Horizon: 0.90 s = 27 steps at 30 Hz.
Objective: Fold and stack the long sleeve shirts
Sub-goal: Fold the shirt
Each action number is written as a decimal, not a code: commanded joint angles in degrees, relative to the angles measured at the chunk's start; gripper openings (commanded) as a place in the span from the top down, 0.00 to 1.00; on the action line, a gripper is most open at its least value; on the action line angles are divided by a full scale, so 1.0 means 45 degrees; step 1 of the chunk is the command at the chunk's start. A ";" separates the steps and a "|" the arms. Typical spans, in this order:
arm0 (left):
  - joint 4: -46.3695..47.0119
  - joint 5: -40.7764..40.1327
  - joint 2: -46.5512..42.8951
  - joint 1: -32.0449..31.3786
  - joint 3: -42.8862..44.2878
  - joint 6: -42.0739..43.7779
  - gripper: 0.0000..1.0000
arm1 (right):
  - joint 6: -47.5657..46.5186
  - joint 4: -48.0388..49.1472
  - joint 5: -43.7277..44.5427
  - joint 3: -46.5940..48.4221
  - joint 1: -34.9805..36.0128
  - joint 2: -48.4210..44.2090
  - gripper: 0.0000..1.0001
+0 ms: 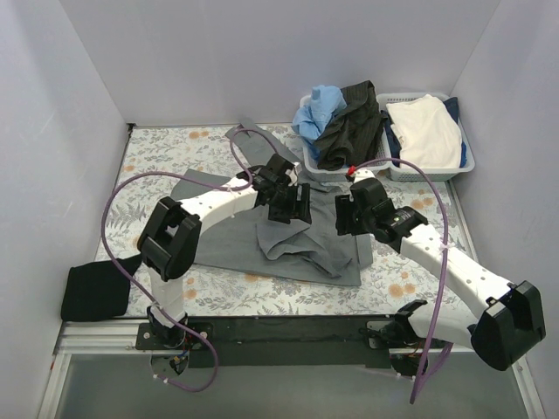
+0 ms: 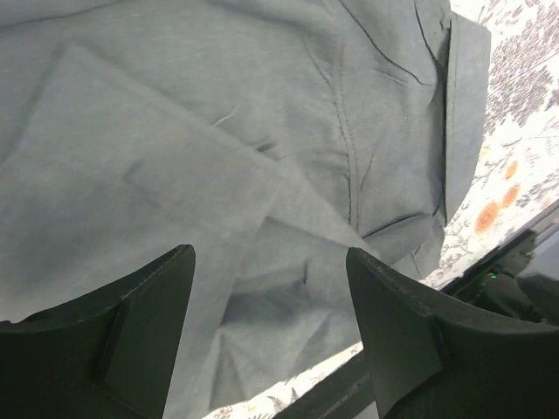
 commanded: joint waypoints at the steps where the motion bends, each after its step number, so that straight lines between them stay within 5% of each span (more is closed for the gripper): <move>1: -0.0170 -0.1620 0.0756 -0.0739 0.1014 0.0706 0.30 | 0.0673 -0.0835 -0.0318 -0.0332 -0.0730 -0.0248 0.36; 11: -0.1575 -0.4707 0.2475 -0.1795 0.2087 0.0903 0.35 | 0.1298 -0.0972 -0.0826 -0.0274 -0.1219 0.0065 0.37; 27: -0.2982 -0.7599 0.1228 -0.1815 0.2772 -0.0054 0.96 | 0.0812 -0.0796 -0.2037 -0.0137 -0.1278 0.1158 0.38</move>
